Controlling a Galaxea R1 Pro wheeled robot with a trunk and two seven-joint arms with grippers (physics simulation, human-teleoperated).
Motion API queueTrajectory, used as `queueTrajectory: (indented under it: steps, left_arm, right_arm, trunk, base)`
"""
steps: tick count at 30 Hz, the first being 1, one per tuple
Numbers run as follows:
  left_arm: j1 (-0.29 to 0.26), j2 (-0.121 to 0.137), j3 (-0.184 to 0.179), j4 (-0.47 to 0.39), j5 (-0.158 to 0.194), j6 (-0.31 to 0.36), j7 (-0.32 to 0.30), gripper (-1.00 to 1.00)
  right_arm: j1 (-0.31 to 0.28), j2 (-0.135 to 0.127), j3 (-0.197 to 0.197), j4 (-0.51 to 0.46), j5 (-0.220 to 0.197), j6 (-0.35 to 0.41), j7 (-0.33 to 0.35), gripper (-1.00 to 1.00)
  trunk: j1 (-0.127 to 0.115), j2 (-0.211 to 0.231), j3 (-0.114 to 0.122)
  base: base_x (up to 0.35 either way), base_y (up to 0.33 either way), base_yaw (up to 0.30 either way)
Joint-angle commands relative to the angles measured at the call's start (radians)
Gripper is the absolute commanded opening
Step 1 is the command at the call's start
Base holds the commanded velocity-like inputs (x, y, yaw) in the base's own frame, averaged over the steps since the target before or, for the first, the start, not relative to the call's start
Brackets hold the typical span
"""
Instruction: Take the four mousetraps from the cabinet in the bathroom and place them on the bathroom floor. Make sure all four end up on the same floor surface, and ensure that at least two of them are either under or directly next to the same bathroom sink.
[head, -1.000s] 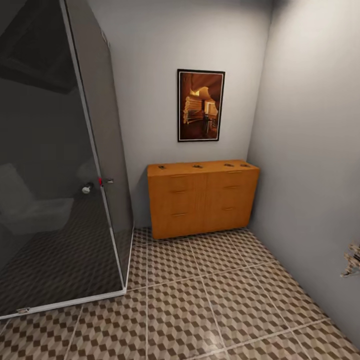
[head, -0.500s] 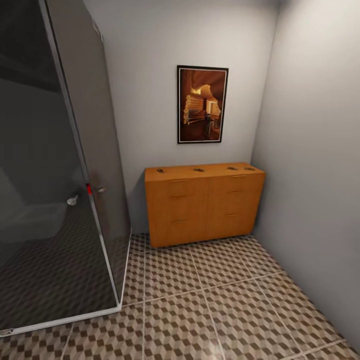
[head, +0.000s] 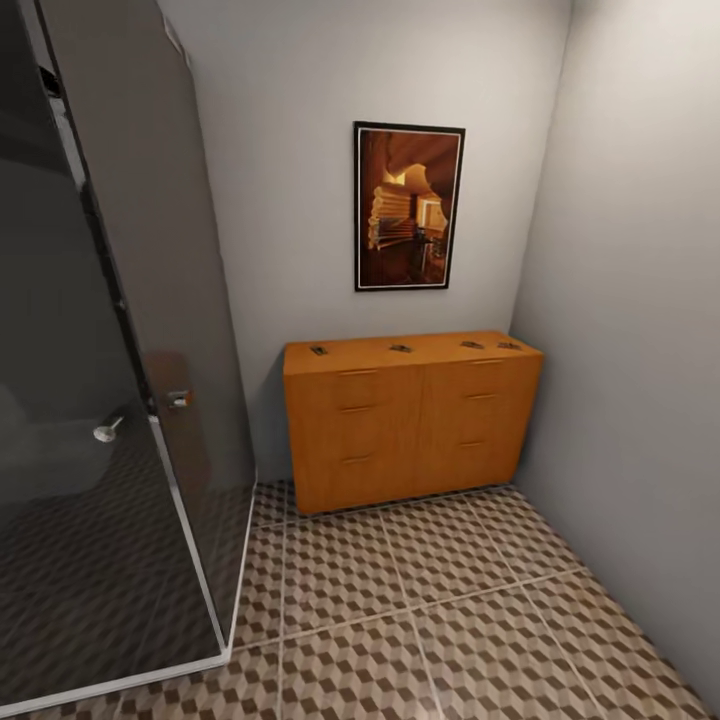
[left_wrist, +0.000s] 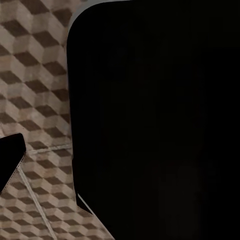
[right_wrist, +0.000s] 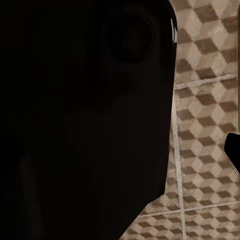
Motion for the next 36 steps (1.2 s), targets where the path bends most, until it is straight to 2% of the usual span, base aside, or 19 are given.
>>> queueTrajectory:
  steps: [1,36]
  left_arm:
    - [0.000,0.000,0.001,-0.001,0.001,-0.001,0.000,1.00]
    - [0.000,0.000,0.001,-0.001,0.001,-0.002,0.000,1.00]
  right_arm:
    - [0.000,0.000,-0.001,0.000,-0.001,-0.001,0.000,1.00]
    - [0.000,0.000,0.010,0.000,0.012,-0.002,-0.001,1.00]
  trunk:
    - [0.001,0.000,-0.001]
    - [0.001,0.000,0.000]
  base:
    - [0.324,0.000,0.000]
    - [0.324,0.000,-0.005]
